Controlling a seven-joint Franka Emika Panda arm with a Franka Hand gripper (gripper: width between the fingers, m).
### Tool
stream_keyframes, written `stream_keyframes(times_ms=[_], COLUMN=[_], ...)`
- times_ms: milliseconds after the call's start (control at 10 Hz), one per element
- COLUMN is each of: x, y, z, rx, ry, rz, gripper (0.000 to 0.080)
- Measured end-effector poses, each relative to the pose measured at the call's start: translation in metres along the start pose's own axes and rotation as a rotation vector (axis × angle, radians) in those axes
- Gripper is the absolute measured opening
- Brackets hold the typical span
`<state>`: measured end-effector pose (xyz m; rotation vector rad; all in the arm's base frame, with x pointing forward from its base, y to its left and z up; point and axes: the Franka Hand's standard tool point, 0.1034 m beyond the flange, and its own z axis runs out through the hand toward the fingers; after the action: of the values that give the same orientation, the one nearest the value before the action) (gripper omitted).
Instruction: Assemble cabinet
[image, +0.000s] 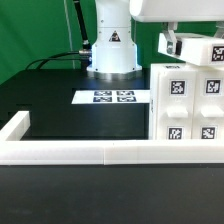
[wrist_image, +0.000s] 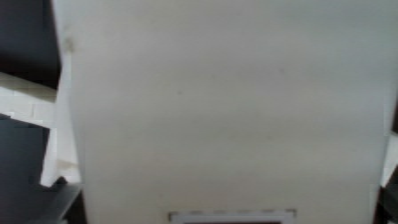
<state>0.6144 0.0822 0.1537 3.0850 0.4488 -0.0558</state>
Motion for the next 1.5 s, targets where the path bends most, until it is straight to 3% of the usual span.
stream_keyframes(times_ms=[500, 1500], x=[0.0001, 0.0008], y=[-0.0003, -0.0003], z=[0.0, 0.0006], rx=[0.001, 0.019], ry=[0.0, 0.021], rz=[0.053, 0.773], gripper=[0.0546, 0.0546])
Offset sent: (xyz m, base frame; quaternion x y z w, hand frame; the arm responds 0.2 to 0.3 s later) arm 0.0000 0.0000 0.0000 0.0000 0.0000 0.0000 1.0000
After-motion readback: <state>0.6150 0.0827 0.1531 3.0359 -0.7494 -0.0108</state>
